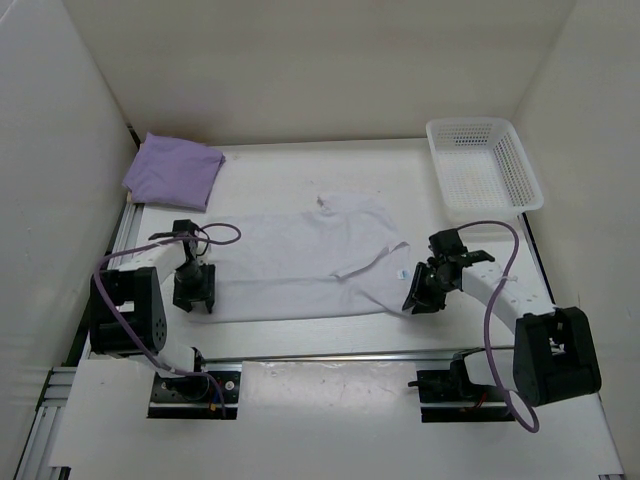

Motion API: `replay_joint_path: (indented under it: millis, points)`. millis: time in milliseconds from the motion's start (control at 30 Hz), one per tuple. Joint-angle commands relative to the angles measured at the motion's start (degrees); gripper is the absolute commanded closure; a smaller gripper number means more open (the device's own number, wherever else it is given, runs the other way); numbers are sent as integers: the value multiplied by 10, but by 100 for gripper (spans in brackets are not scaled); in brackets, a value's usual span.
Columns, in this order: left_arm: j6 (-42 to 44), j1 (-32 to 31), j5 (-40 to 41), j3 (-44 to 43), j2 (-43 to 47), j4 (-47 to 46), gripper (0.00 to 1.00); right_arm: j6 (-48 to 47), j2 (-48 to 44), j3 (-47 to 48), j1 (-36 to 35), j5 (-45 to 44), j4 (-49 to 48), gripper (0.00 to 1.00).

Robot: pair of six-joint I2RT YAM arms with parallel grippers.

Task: Fold and stack the t-shirts
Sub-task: Fold the flattened tshirt in 1/3 of the way

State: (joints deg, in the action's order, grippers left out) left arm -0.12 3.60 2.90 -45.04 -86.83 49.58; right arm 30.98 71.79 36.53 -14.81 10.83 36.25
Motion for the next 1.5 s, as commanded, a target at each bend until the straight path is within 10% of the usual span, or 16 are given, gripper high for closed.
replay_joint_path:
  millis: [0, 133, 267, 700, 833, 1067, 1200, 1467]
  points:
    - [1, -4, 10, 13, -28, -26, 41, 10, 5, -6, -1, 18, -37, 67]
    - [1, -10, 15, 7, -41, -32, 68, 10, 33, 19, -1, 6, -43, 94]
    - [1, -10, 28, -3, -53, -32, 90, 10, 33, 48, -1, -19, -36, 100]
    - [1, -10, 39, -8, -53, -32, 90, -19, 128, 107, 29, -42, -17, 100]
    - [1, -10, 39, -8, -53, -32, 90, -19, 134, 113, 50, -50, -17, 76]
    - [1, -10, 28, -8, -53, -32, 90, -25, 35, 101, 50, -67, 12, 65]
    - [1, -10, 28, -8, -53, -32, 90, -13, -33, 44, 44, -31, 12, 38]
    - [1, -10, 28, -8, -53, -32, 90, 22, -10, -30, 28, 7, -42, 35]
